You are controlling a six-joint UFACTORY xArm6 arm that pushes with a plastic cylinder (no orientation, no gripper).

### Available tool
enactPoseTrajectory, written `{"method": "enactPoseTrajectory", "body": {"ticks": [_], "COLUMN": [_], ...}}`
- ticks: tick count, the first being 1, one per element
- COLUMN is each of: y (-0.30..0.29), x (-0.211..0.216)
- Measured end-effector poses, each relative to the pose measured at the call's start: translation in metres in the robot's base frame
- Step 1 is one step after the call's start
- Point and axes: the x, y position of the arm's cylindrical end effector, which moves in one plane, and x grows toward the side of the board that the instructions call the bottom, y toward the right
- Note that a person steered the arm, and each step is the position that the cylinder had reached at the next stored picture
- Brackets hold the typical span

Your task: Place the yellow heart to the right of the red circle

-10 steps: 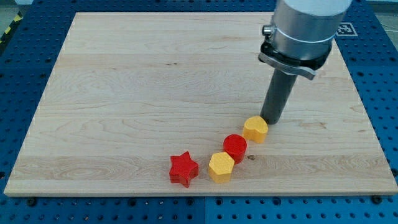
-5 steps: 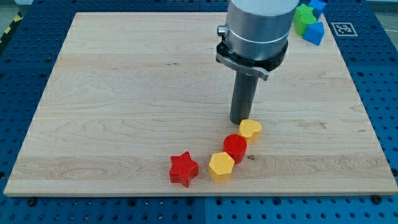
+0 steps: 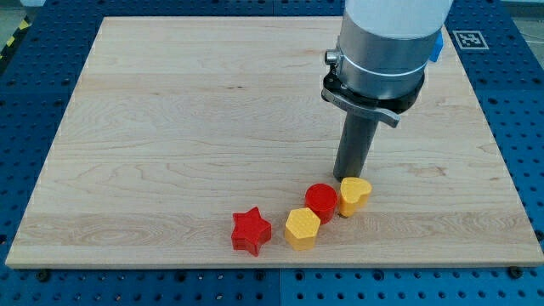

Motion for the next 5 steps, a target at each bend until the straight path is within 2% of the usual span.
{"method": "enactPoseTrajectory", "body": {"ticks": [2,5], "y": [0.006,0.056], "x": [0.000,0.005]}}
